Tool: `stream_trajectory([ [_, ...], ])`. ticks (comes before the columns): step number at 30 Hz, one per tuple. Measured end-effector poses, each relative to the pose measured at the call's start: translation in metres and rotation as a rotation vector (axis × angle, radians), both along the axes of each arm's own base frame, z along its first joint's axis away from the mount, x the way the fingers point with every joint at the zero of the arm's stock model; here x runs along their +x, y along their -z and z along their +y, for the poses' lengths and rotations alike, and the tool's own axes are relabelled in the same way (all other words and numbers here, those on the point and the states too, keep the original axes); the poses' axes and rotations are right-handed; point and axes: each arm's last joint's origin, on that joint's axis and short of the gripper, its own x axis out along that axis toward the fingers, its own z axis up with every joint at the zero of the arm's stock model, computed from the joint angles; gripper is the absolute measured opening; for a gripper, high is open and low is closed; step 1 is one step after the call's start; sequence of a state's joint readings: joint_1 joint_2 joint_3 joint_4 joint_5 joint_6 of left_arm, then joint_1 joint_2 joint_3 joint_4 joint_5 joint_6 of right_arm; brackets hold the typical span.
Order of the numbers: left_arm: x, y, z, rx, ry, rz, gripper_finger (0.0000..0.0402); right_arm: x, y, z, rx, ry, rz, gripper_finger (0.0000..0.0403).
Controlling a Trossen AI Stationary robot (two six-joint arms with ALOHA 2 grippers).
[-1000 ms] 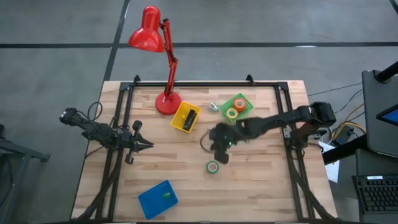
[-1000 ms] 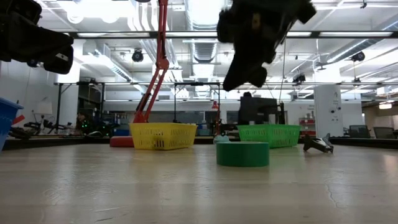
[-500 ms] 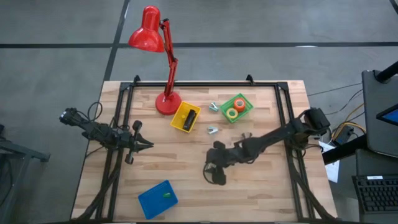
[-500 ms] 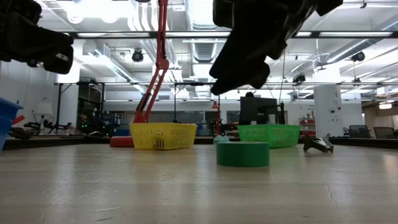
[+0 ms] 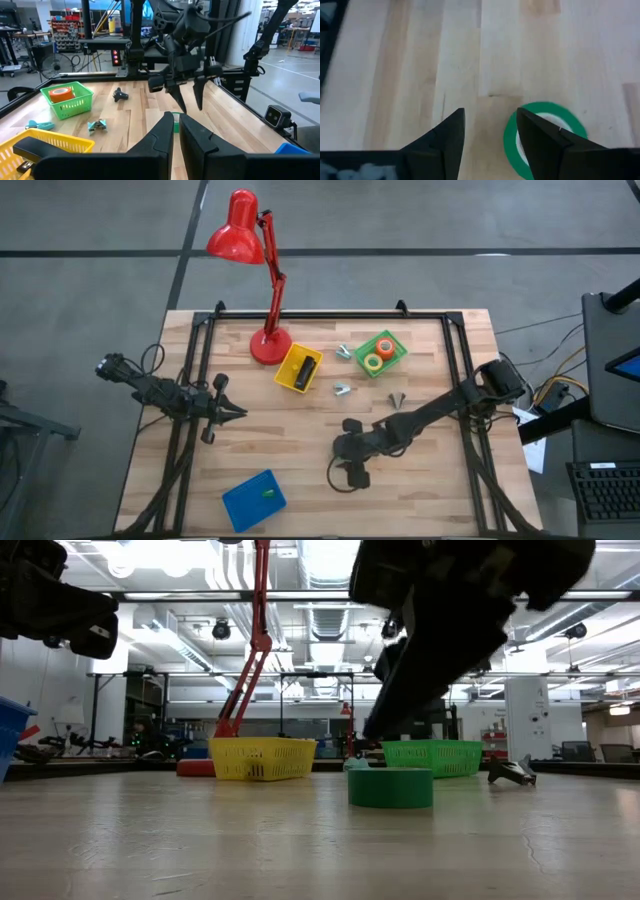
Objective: Pick and place Stapler, Stapler remover, tape
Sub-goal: Put the green tape into the green bin
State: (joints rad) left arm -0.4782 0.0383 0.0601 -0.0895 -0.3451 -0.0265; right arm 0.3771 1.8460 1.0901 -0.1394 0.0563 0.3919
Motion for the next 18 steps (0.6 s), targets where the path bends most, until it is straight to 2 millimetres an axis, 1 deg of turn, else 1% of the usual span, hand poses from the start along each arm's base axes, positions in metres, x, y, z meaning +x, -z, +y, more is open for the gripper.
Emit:
stream_trajectory([
  [3,0.0,0.0,0.0,0.0,0.0,0.0,0.0035,-0.001,0.009,0.0,-0.017,-0.003,0.039,0.0167],
  [7,0.0,0.0,0.0,0.0,0.0,0.001,0.0035,-0.001,0.013,0.0,-0.027,-0.003,0.062,0.016],
  [18,0.0,0.0,0.0,0.001,0.0,0.002,0.0035,-0.001,0.012,-0.002,-0.028,0.001,0.067,0.0144],
])
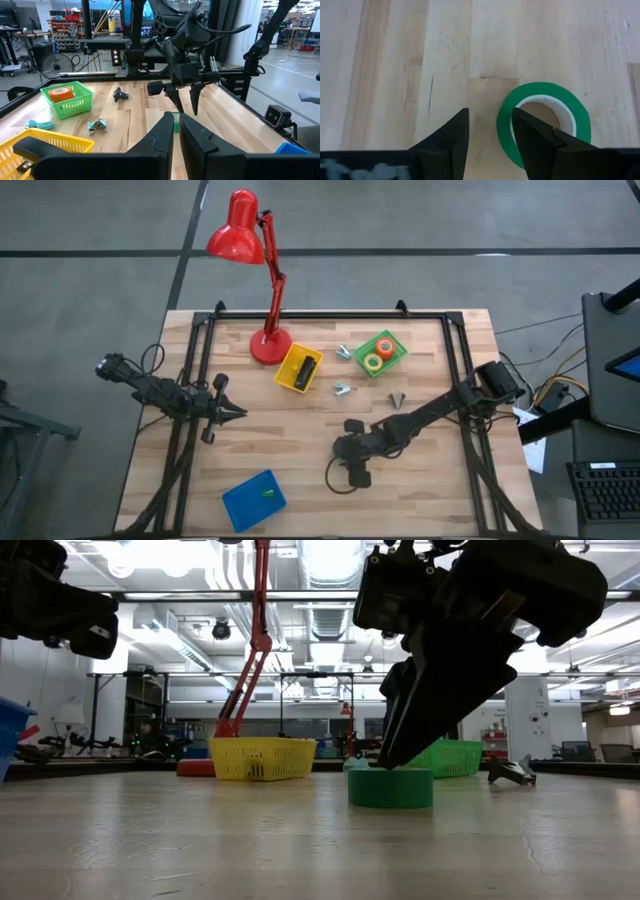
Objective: Pick and place Stapler, Stapler remover, tape
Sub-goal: Put the green tape into the green bin
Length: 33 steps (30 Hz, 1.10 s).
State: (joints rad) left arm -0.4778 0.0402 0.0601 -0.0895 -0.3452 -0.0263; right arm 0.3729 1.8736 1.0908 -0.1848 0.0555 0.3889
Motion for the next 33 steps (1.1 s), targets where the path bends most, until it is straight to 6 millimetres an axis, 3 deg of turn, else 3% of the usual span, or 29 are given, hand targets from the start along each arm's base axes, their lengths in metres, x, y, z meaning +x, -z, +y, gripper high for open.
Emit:
stream_trajectory([
  [21,0.0,0.0,0.0,0.0,0.0,0.0,0.0035,-0.004,0.007,-0.005,-0.059,0.027,0.052,0.0128],
  [33,0.0,0.0,0.0,0.0,0.0,0.0,0.0035,0.003,0.023,-0.002,-0.067,0.031,0.042,0.0136],
])
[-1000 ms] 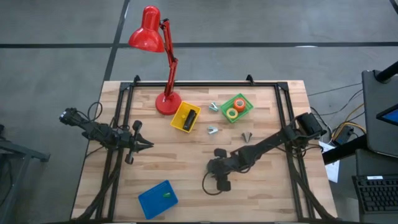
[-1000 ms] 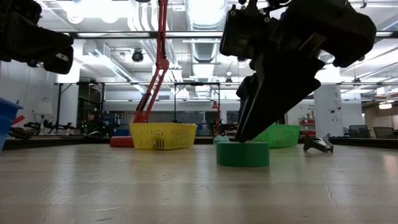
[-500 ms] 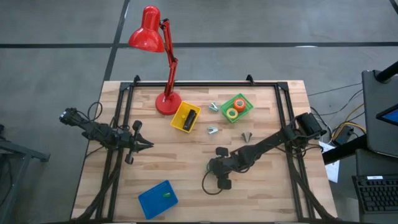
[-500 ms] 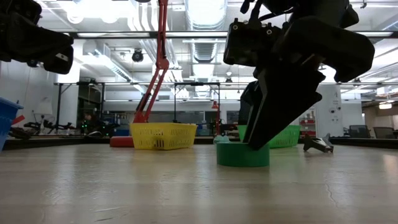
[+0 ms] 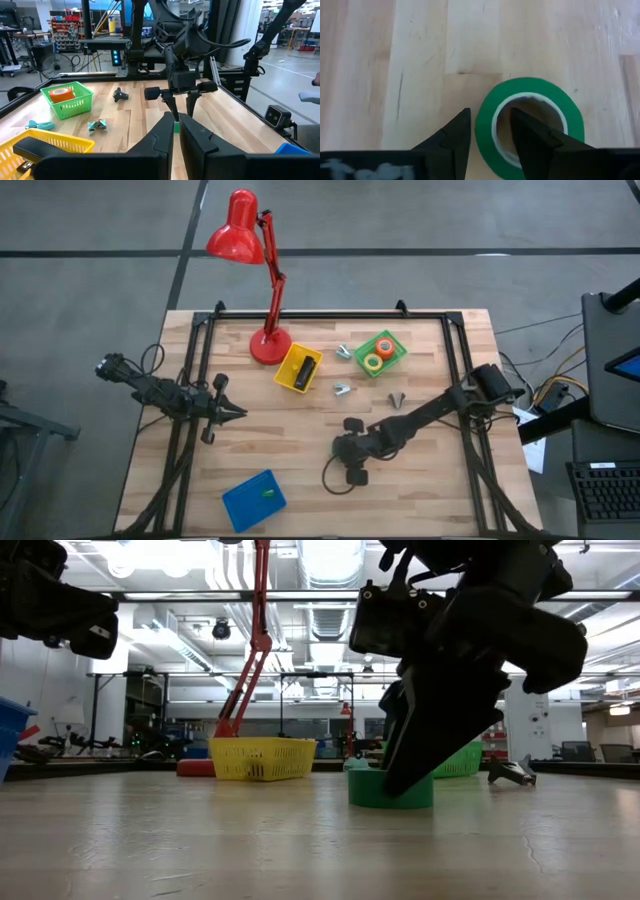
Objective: Pick and place Stapler, Stapler remover, tape
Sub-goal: Put the green tape into the green bin
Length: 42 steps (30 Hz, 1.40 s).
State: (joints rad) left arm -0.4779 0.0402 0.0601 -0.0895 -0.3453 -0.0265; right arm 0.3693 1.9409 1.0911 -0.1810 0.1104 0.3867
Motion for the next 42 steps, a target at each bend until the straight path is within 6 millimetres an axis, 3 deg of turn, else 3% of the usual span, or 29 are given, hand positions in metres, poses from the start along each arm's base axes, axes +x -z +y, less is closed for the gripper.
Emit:
stream_trajectory([
  [8,0.0,0.0,0.0,0.001,0.0,0.0,0.0035,0.004,-0.007,-0.01,-0.093,-0.042,0.008,0.0043],
  [13,0.0,0.0,0.0,0.001,0.0,0.001,0.0035,0.001,-0.043,-0.037,-0.231,-0.066,0.031,0.0034],
  [20,0.0,0.0,0.0,0.002,0.0,0.004,0.0035,-0.024,-0.097,-0.103,-0.488,0.113,0.04,0.0042],
  [26,0.0,0.0,0.0,0.003,0.0,0.005,0.0035,-0.062,-0.119,-0.18,-0.385,0.353,0.012,0.004],
  [29,0.0,0.0,0.0,0.003,0.0,0.006,0.0035,-0.08,-0.115,-0.213,-0.241,0.451,-0.031,0.0045],
  [33,0.0,0.0,0.0,0.003,0.0,0.005,0.0035,-0.094,-0.1,-0.239,-0.113,0.5,-0.082,0.005],
  [42,0.0,0.0,0.0,0.003,0.0,0.006,0.0035,-0.102,-0.07,-0.257,-0.073,0.552,-0.006,0.0053],
])
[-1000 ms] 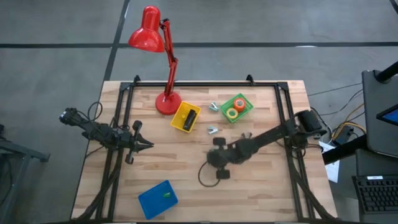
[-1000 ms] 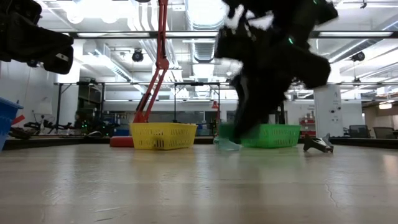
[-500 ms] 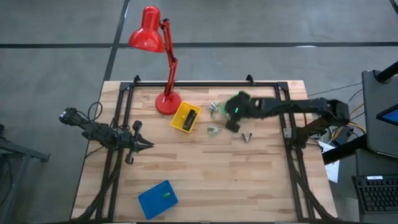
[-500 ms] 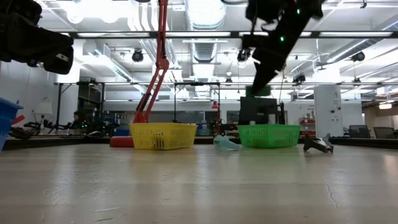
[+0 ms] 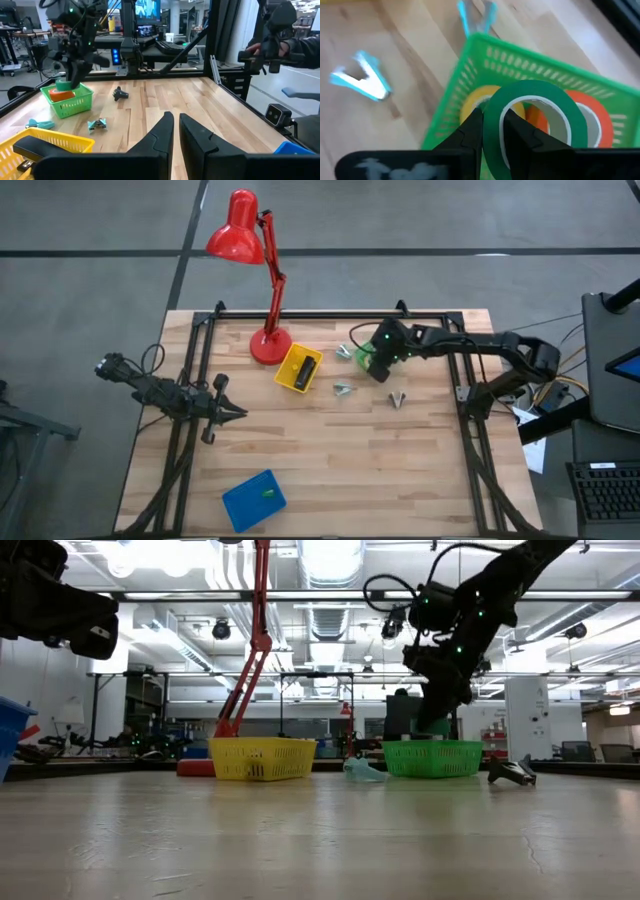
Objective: Pick and place Stapler, Stapler remover, tape
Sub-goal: Put the green tape into the green bin, then put the black staple remover into the blue bin
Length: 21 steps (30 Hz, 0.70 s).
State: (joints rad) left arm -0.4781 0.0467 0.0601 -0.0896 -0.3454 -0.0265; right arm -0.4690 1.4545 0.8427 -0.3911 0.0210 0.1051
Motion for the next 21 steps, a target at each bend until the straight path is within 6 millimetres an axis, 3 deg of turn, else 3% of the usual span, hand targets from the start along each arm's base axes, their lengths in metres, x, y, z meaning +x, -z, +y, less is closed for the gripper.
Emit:
stream_trajectory([
  [4,0.0,0.0,0.0,0.0,0.0,0.0,0.0035,0.003,0.009,-0.001,0.023,0.004,0.025,0.0065],
  [9,0.0,0.0,0.0,0.0,0.0,0.0,0.0035,0.006,0.015,-0.002,0.043,0.008,0.036,0.0123],
  [16,0.0,0.0,0.0,0.0,0.0,0.0,0.0035,0.007,-0.002,-0.002,0.018,0.003,-0.022,0.0215],
  [21,0.0,0.0,0.0,0.0,0.0,0.0,0.0035,0.001,-0.02,0.003,0.052,0.062,-0.056,0.0245],
])
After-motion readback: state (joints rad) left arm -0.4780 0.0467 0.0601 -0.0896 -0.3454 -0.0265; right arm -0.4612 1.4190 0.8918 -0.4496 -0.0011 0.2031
